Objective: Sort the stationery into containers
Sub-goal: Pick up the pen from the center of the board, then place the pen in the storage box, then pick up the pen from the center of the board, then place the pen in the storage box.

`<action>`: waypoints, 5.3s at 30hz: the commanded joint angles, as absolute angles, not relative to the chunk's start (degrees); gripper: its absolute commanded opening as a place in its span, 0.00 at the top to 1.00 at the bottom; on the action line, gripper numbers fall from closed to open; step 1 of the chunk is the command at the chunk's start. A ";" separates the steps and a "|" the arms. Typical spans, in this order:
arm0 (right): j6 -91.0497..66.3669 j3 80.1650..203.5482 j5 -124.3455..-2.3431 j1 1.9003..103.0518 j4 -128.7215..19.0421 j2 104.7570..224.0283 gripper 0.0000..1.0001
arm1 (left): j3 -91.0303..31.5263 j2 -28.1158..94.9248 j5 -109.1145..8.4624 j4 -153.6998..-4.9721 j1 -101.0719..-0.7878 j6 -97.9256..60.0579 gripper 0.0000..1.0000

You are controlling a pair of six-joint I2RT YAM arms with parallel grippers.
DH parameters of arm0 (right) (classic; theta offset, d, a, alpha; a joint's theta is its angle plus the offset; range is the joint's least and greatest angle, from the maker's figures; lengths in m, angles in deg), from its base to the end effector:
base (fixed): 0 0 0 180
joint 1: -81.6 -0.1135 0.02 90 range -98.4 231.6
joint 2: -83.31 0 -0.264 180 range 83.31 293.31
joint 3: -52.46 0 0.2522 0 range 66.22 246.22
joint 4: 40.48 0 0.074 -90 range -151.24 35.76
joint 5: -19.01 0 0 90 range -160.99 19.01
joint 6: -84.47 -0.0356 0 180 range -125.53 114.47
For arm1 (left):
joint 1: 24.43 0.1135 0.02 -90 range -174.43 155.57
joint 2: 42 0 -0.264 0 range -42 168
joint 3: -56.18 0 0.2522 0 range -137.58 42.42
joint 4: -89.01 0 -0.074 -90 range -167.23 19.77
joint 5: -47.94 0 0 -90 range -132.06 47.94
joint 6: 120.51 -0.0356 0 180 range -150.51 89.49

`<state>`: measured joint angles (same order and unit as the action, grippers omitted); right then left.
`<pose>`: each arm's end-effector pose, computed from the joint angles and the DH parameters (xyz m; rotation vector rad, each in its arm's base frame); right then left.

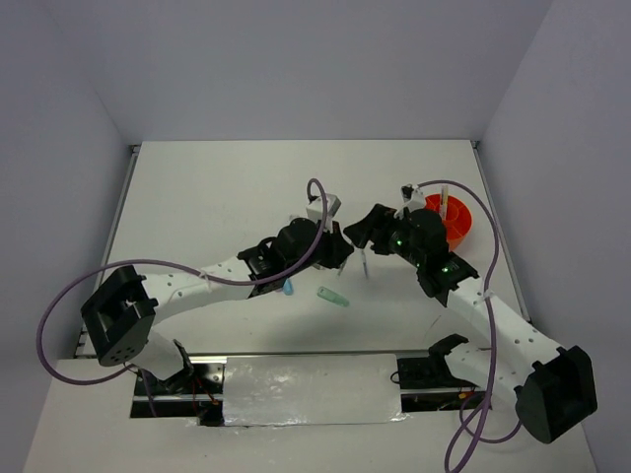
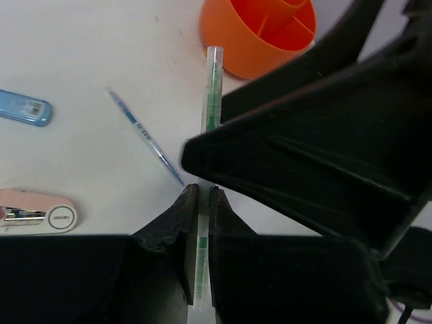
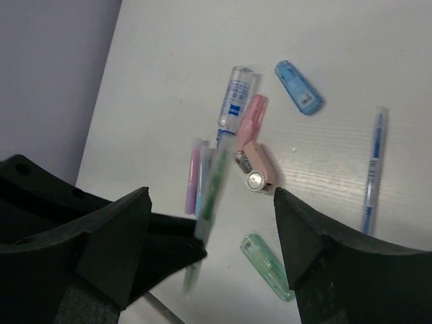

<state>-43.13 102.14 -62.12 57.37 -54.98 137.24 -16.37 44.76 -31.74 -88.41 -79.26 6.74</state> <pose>0.1979 0.0951 0.2731 0.1218 1.9889 0.8649 0.2091 -0.2857 0.2837 0.1700 1.9614 -0.9271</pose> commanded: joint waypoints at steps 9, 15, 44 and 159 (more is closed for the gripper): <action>-43.50 105.16 -64.13 52.86 -48.97 140.36 1.00 | -11.02 39.91 -38.55 -101.85 -79.27 3.77 0.96; -36.04 109.10 -76.84 53.39 -53.44 138.33 1.00 | -13.91 39.56 -33.28 -94.13 -79.19 4.99 0.01; -18.44 121.24 -114.49 79.76 -38.33 163.73 0.81 | -17.87 38.94 -29.15 -72.13 -79.10 7.11 0.01; -20.73 119.75 -118.46 79.22 -43.97 154.14 1.00 | -9.18 18.91 -17.62 -58.43 -79.27 10.71 0.01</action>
<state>-20.42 117.88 -117.88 77.94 -47.65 152.76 -8.48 20.78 -17.90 -62.05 -79.61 10.24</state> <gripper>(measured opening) 0.167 0.993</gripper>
